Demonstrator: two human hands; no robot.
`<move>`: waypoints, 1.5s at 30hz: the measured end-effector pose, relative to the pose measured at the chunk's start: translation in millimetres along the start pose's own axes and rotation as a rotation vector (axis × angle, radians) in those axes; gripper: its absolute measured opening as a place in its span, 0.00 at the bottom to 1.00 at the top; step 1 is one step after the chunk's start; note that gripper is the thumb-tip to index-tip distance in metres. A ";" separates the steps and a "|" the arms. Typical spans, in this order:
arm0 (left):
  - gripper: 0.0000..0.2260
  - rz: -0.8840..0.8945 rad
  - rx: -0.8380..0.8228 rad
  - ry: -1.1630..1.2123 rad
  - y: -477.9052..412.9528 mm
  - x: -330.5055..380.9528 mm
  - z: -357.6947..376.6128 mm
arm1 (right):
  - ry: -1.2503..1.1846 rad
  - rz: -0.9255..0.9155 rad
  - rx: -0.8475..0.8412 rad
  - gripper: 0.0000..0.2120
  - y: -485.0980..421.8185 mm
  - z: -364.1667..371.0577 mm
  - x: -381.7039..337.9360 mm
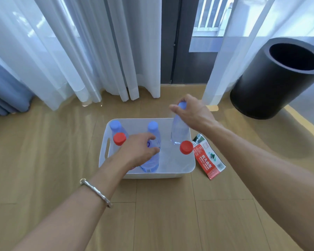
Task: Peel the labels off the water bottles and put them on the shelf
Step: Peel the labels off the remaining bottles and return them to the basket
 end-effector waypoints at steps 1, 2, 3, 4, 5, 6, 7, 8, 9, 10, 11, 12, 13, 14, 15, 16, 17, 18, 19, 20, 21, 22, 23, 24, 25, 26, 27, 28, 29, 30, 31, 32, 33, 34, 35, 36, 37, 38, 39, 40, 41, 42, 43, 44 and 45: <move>0.20 -0.002 -0.017 -0.035 -0.8 0.0 3.4 | 0.007 0.010 -0.034 0.19 0.0 10.7 5.3; 0.20 -0.003 -0.020 -0.061 -1.9 0.0 5.3 | 0.009 0.013 -0.067 0.19 0.6 19.5 8.6; 0.19 -0.006 -0.012 -0.079 -3.0 -0.8 6.2 | 0.013 0.015 -0.105 0.19 0.0 27.9 11.6; 0.19 -0.009 0.003 -0.090 -4.2 -1.9 6.6 | 0.020 0.014 -0.145 0.19 0.5 34.5 13.3; 0.19 -0.012 0.024 -0.097 -5.1 -2.9 6.8 | 0.031 0.017 -0.186 0.20 0.9 40.8 15.5; 0.19 -0.010 0.048 -0.095 -5.3 -3.3 6.6 | 0.041 0.017 -0.216 0.20 1.8 46.1 17.4; 0.18 -0.004 0.073 -0.089 -5.4 -3.0 5.9 | 0.052 0.020 -0.238 0.20 2.5 50.8 19.4; 0.16 0.008 0.092 -0.082 -5.1 -2.3 5.3 | 0.064 0.021 -0.258 0.19 2.9 55.5 21.6; 0.15 0.023 0.107 -0.077 -4.4 -0.8 4.6 | 0.078 0.020 -0.278 0.19 3.0 59.2 22.8; 0.13 0.037 0.121 -0.076 -3.8 0.4 3.8 | 0.088 0.014 -0.298 0.19 2.9 62.0 22.0; 0.12 0.051 0.138 -0.075 -3.1 1.6 2.3 | 0.086 0.003 -0.325 0.20 3.2 63.6 19.5; 0.10 0.063 0.155 -0.071 -2.6 2.6 0.1 | 0.065 -0.018 -0.350 0.22 3.5 64.3 14.6; 0.09 0.076 0.171 -0.065 -2.3 4.3 -3.0 | 0.038 -0.044 -0.369 0.26 3.0 64.2 8.4; 0.08 0.090 0.184 -0.059 -2.3 6.9 -6.8 | 0.006 -0.079 -0.367 0.28 2.1 61.5 0.9; 0.07 0.103 0.196 -0.054 -2.0 10.3 -11.7 | -0.021 -0.113 -0.343 0.28 0.8 55.8 -8.2; 0.06 0.109 0.210 -0.043 -2.1 14.1 -18.6 | -0.059 -0.148 -0.301 0.27 -0.4 47.5 -17.4; 0.05 0.115 0.230 -0.023 -2.1 19.0 -27.7 | -0.110 -0.180 -0.263 0.25 -1.0 38.4 -26.7; 0.05 0.127 0.256 0.001 -2.2 24.6 -39.1 | -0.179 -0.208 -0.243 0.24 -2.1 31.6 -34.6; 0.04 0.150 0.288 0.017 -2.6 31.2 -52.7 | -0.260 -0.224 -0.253 0.23 -2.1 27.2 -42.3; 0.03 0.179 0.321 0.027 -1.9 38.4 -67.1 | -0.343 -0.225 -0.293 0.22 -1.3 26.1 -48.0; 0.03 0.210 0.353 0.039 -0.2 45.7 -82.6 | -0.404 -0.226 -0.351 0.22 1.4 26.7 -53.1; 0.04 0.239 0.380 0.057 2.1 51.9 -98.4 | -0.421 -0.241 -0.406 0.21 4.4 28.4 -56.8; 0.04 0.260 0.406 0.087 5.0 56.9 -114.1 | -0.411 -0.273 -0.451 0.20 8.2 30.4 -60.2; 0.04 0.269 0.436 0.132 7.9 58.9 -129.4 | -0.402 -0.320 -0.489 0.17 12.0 32.5 -64.4; 0.04 0.274 0.477 0.195 11.7 59.1 -144.5 | -0.405 -0.360 -0.530 0.14 16.0 34.4 -68.8; 0.04 0.283 0.527 0.264 15.3 58.1 -158.6 | -0.414 -0.389 -0.553 0.18 20.1 34.4 -73.5; 0.04 0.293 0.586 0.321 19.1 57.2 -169.9 | -0.421 -0.402 -0.550 0.27 22.5 34.0 -77.2; 0.06 0.303 0.644 0.356 23.1 56.8 -178.1 | -0.441 -0.392 -0.536 0.38 22.3 34.2 -79.6; 0.10 0.306 0.690 0.375 26.2 56.8 -182.6 | -0.462 -0.378 -0.521 0.45 22.5 34.8 -82.0; 0.13 0.317 0.728 0.390 28.9 57.8 -184.5 | -0.483 -0.377 -0.501 0.48 23.4 34.4 -85.0; 0.14 0.327 0.760 0.403 30.8 59.0 -184.8 | -0.497 -0.379 -0.481 0.47 25.5 32.9 -88.4; 0.15 0.326 0.783 0.430 30.6 57.3 -184.1 | -0.515 -0.373 -0.456 0.45 27.2 31.5 -91.0; 0.16 0.318 0.792 0.496 30.2 54.3 -182.8 | -0.554 -0.360 -0.431 0.42 29.2 28.5 -93.7; 0.17 0.313 0.775 0.602 27.3 49.9 -180.2 | -0.611 -0.329 -0.409 0.39 28.8 25.9 -94.3; 0.17 0.313 0.727 0.721 22.8 46.6 -174.9 | -0.679 -0.287 -0.402 0.38 28.7 23.3 -94.4; 0.16 0.317 0.656 0.809 18.4 45.8 -167.3 | -0.752 -0.244 -0.404 0.38 27.9 20.3 -95.7; 0.16 0.311 0.576 0.834 16.2 47.5 -157.4 | -0.830 -0.209 -0.409 0.39 26.5 15.9 -97.9; 0.18 0.296 0.482 0.811 14.5 49.7 -145.8 | -0.915 -0.176 -0.412 0.39 25.2 10.8 -100.1; 0.19 0.289 0.385 0.783 13.6 52.3 -132.9 | -0.994 -0.153 -0.411 0.38 24.2 4.7 -102.5; 0.19 0.287 0.295 0.771 14.9 55.7 -120.2 | -1.064 -0.139 -0.406 0.36 23.7 -2.5 -104.8; 0.19 0.302 0.219 0.766 16.4 59.1 -110.0 | -1.123 -0.127 -0.400 0.35 23.5 -8.7 -106.0; 0.17 0.327 0.167 0.780 17.5 62.5 -103.7 | -1.174 -0.109 -0.393 0.35 23.3 -13.7 -106.1; 0.14 0.345 0.143 0.806 18.8 65.1 -100.1 | -1.212 -0.082 -0.385 0.35 23.1 -17.0 -104.5; 0.11 0.357 0.133 0.832 19.5 66.0 -97.7 | -1.243 -0.055 -0.382 0.35 23.7 -18.8 -103.0; 0.11 0.371 0.122 0.821 19.1 67.6 -94.4 | -1.271 -0.040 -0.384 0.34 25.5 -19.9 -102.6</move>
Point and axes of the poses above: each hand's wrist, its own y-axis away from the middle knuckle, its own z-axis out of the palm, x = y × z, the point moved 8 cm from there along -y, towards the middle knuckle, and after that the axes turned 10 degrees about y, right-handed, at the moved point
